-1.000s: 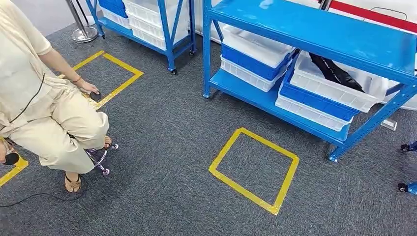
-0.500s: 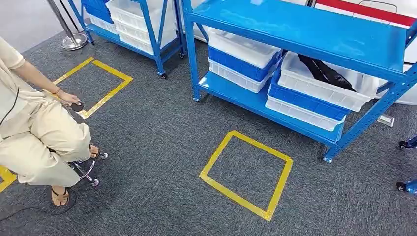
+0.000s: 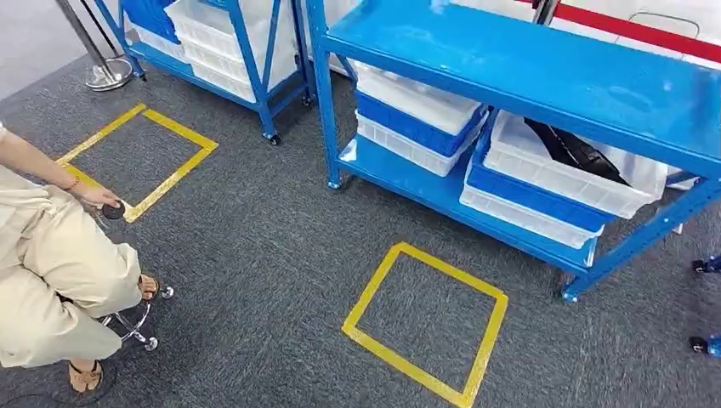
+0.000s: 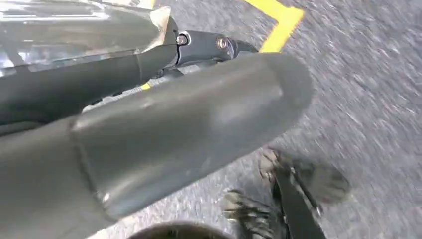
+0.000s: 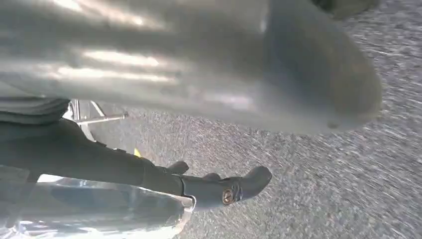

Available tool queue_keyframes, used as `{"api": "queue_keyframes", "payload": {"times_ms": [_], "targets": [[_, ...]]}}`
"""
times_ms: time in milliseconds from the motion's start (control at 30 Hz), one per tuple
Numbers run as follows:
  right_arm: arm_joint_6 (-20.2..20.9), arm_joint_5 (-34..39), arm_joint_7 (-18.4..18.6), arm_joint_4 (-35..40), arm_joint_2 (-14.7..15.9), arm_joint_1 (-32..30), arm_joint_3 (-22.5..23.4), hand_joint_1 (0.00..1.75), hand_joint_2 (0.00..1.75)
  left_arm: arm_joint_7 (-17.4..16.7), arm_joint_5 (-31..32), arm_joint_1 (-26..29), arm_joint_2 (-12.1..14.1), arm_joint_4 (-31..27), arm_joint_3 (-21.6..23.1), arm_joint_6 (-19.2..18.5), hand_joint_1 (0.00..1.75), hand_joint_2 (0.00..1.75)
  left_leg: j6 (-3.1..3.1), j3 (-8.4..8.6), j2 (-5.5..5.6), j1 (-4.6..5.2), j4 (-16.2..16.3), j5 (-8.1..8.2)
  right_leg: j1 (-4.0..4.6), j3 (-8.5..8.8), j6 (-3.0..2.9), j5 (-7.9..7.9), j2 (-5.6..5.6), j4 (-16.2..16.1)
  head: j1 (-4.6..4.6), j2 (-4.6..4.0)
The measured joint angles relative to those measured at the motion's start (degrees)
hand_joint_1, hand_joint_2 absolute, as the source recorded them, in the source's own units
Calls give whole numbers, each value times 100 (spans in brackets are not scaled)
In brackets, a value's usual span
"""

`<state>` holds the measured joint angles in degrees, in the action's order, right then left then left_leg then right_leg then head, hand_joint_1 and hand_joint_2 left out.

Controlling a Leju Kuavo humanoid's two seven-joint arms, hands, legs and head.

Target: Take the parts from the cabinet and place them on the table.

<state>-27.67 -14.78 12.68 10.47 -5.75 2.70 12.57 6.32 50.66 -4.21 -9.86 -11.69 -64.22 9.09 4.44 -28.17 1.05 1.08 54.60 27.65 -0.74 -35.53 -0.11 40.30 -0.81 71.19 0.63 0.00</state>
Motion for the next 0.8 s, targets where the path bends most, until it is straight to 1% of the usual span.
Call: {"api": "queue_keyframes", "payload": {"times_ms": [33,67,100,133,167,200,233,267,300,333,367,400,433,467,500,533,567,600,633,667,700,733,767,800], "targets": [[0,4,0,0,4,-13,2,0,0,-7,0,5,-9,2,0,0,0,0,-22,147,15,-13,0,105,-39,-67,95,43,4,-197,-2,-2],[2,2,0,-2,9,-37,2,0,0,-18,-2,11,-11,2,0,4,0,0,-56,309,19,-35,1,229,-77,-84,203,-125,14,-534,0,-2],[2,4,0,-2,11,-54,2,0,0,-20,-2,19,-11,2,0,7,0,0,-97,435,17,-52,1,351,-124,-75,410,-562,28,-915,7,-2],[7,2,0,-15,6,-93,4,0,0,-22,-2,34,-9,2,0,7,0,0,-143,507,9,-43,-1,462,-154,-52,591,-1266,121,-1083,-2,-2],[17,0,-4,-26,-4,-67,4,0,0,-26,-2,29,2,0,0,11,0,0,-170,637,5,-39,48,618,-112,-5,563,-1547,268,-1259,16,-2],[26,-4,-7,-26,7,-25,4,0,0,-28,-4,8,-2,0,0,15,0,0,-217,649,-8,-45,3,678,-39,115,356,-1443,219,-1206,4,-2],[24,-7,-13,-20,11,-7,4,0,0,-35,-11,-8,-4,2,0,15,0,0,-258,749,-24,-67,30,689,-43,101,234,-1435,177,-1228,-61,-2],[26,-13,-15,-20,15,3,7,0,0,-35,-11,-25,-20,2,0,17,0,0,-277,723,-39,-98,141,635,-15,178,131,-1403,158,-1225,-57,-2],[26,-18,-20,-17,22,11,7,0,0,-35,-11,-55,-22,0,0,17,0,0,-308,600,-54,-127,386,585,-46,266,45,-1348,136,-1241,-72,0],[26,-20,-22,-17,35,9,7,0,0,-35,-11,-59,-24,2,0,17,0,0,-323,393,-73,-147,823,498,-39,348,-31,-1292,138,-1257,-72,-2],[26,-18,-22,-17,39,8,9,0,0,-35,-11,-61,-28,2,2,20,0,0,-337,133,-78,-151,1214,506,-32,396,-98,-1246,135,-1261,-92,-2],[26,-20,-22,-17,44,21,9,0,0,-35,-11,-62,-35,4,4,20,0,0,-363,-201,-78,-162,1617,638,-27,463,-122,-1179,124,-1267,-87,-2],[26,-22,-22,-17,41,20,9,0,0,-35,-13,-51,-37,9,4,20,0,0,-387,-513,-78,-171,1907,895,-27,536,-125,-1109,102,-1272,-81,-2],[26,-30,-22,-17,42,14,9,0,0,-33,-13,-40,-39,9,2,20,0,0,-406,-759,-80,-175,2032,1189,-27,622,-119,-1050,87,-1272,-88,0],[26,-35,-22,-17,41,11,9,0,0,-28,-13,-40,-37,9,4,20,0,0,-421,-912,-82,-182,2009,1352,-30,696,-106,-985,70,-1272,-85,-2],[26,-37,-22,-17,41,11,9,0,0,-18,-13,-40,-37,9,2,20,0,0,-426,-1038,-87,-192,1884,1405,-38,797,-94,-924,59,-1271,-87,-2],[26,-37,-17,-20,39,5,11,0,0,-13,-13,-38,-35,9,2,20,0,0,-419,-1084,-90,-208,1576,1227,-49,919,-63,-835,43,-1271,-85,-2],[26,-50,-18,-20,35,5,11,0,0,-11,-11,-35,-35,9,2,24,0,0,-409,-1082,-94,-216,1220,802,-56,1009,-40,-754,41,-1272,-87,-2],[33,-59,-17,-20,35,2,11,0,0,-11,-9,-20,-35,9,4,26,0,0,-387,-1080,-110,-221,849,162,-54,1021,-12,-678,39,-1280,-96,-2],[39,-66,-17,-24,33,9,11,0,0,-13,-4,2,-33,15,4,31,0,0,-353,-1125,-132,-177,807,-150,-15,1169,39,-594,11,-1233,-100,-2],[39,-68,-20,-24,31,26,11,0,0,-13,7,0,-33,15,4,46,0,0,-323,-1072,-115,-167,809,-218,20,1095,91,-524,8,-1251,-114,-2],[44,-70,-15,-24,37,20,11,0,0,-26,24,-3,-37,17,4,46,0,0,-304,-1013,-105,-158,817,-287,13,1126,129,-493,6,-1289,-98,0],[44,-70,-15,-24,33,31,11,0,0,-24,28,-4,-37,17,4,52,0,0,-288,-1008,-87,-138,806,-273,8,1174,158,-482,13,-1352,-116,-2],[44,-72,-15,-20,35,69,11,0,0,-24,33,-21,-41,17,4,48,0,0,-256,-957,-81,-153,731,-276,50,1247,202,-463,18,-1406,-107,0]]}}
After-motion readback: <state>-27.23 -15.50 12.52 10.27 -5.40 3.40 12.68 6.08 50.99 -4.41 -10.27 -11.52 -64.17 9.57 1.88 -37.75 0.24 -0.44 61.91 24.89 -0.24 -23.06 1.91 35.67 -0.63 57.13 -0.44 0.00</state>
